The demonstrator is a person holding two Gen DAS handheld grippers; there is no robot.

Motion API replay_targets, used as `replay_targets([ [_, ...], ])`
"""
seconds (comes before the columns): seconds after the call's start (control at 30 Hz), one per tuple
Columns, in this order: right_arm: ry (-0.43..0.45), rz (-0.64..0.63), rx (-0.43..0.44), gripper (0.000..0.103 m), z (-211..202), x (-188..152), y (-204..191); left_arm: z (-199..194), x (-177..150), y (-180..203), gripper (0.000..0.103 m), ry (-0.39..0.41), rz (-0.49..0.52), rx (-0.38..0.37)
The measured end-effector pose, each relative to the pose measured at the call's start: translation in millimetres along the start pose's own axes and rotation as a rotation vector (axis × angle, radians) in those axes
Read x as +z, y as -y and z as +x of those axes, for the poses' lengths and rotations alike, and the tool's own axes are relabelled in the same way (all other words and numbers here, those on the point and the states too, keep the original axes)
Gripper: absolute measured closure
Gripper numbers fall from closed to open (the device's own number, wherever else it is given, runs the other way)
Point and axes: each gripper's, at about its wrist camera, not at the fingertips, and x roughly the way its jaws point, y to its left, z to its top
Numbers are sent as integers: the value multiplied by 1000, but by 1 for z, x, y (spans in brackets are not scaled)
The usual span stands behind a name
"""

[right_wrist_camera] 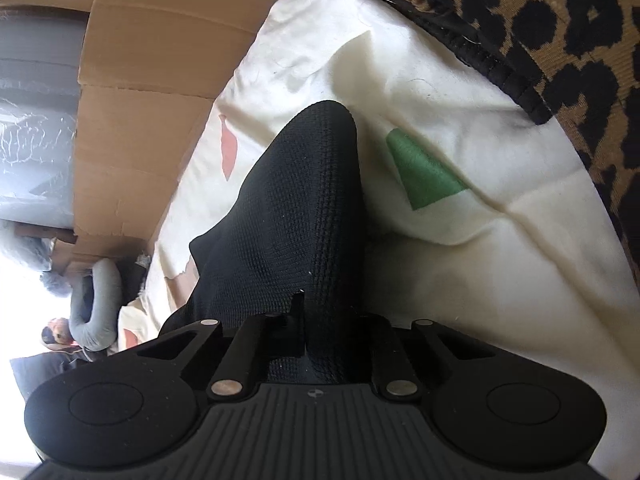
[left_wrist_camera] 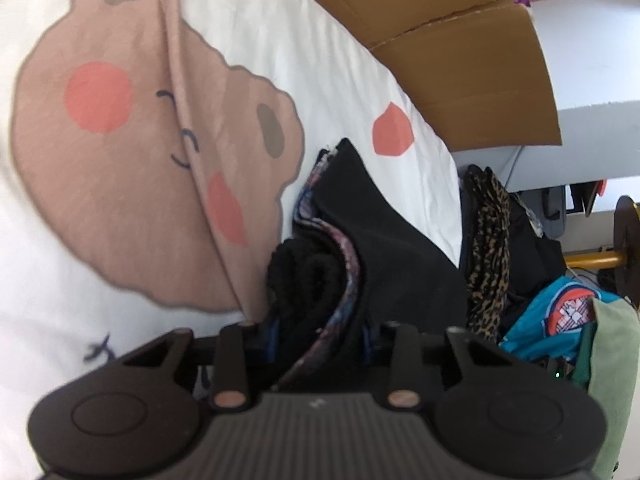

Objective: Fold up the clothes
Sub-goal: 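Grip the rolled black pants bundle with both grippers and lift it, then carry the bundle with both grippers onto the leopard-print clothes pile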

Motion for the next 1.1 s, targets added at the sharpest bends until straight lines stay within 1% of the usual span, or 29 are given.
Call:
replay_targets([
  [0.13,-9,-50,-19,96,-9,-2,-21,-19,-8,18,69,28,19,28],
  [0.3,-13,-92,-17,96,-25,-6,-48,-45,-21,37,70,64,7,59],
  [0.53,2,-150,-5,96,-62,-11,-82,-81,-37,77,70,116,30,78],
  [0.6,17,-188,5,96,-73,-11,-95,-92,-39,91,70,138,42,80],
  [0.73,54,-230,25,96,-97,-9,-123,-116,-42,124,71,188,61,91],
  [0.83,87,-247,51,96,-120,-4,-144,-138,-45,155,71,223,88,94],
  [1.1,198,-309,140,96,-204,23,-211,-197,-48,253,71,315,171,74],
])
